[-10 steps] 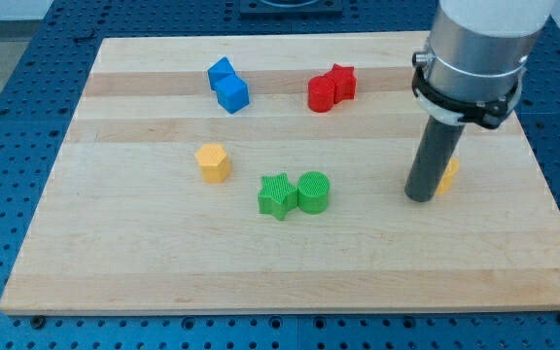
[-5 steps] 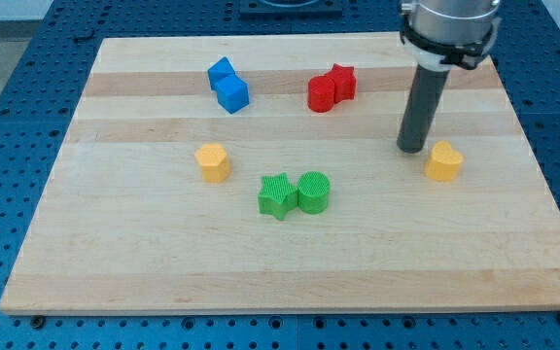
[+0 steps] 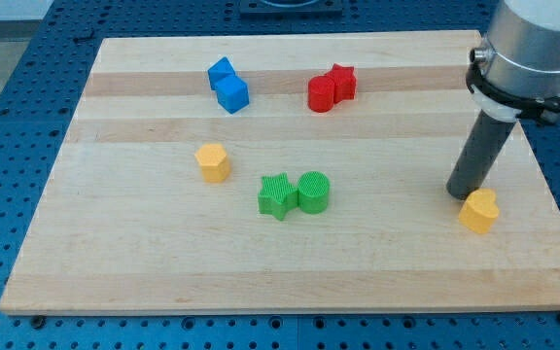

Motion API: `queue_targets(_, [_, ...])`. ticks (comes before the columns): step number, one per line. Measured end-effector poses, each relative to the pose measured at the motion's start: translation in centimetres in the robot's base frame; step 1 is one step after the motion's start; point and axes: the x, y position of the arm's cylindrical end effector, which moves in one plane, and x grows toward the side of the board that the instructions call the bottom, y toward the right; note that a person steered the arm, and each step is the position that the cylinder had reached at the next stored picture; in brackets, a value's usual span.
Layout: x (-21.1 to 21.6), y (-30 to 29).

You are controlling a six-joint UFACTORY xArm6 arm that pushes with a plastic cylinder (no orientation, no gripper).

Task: Slide the yellow heart towards the bottom right

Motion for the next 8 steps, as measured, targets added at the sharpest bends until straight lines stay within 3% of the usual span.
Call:
queue_targets(2, [-2.4,0.4])
queue_targets(4, [0.0,1.3])
queue_targets(6, [5.4,1.3])
queue_targets(8, [5.2,1.1])
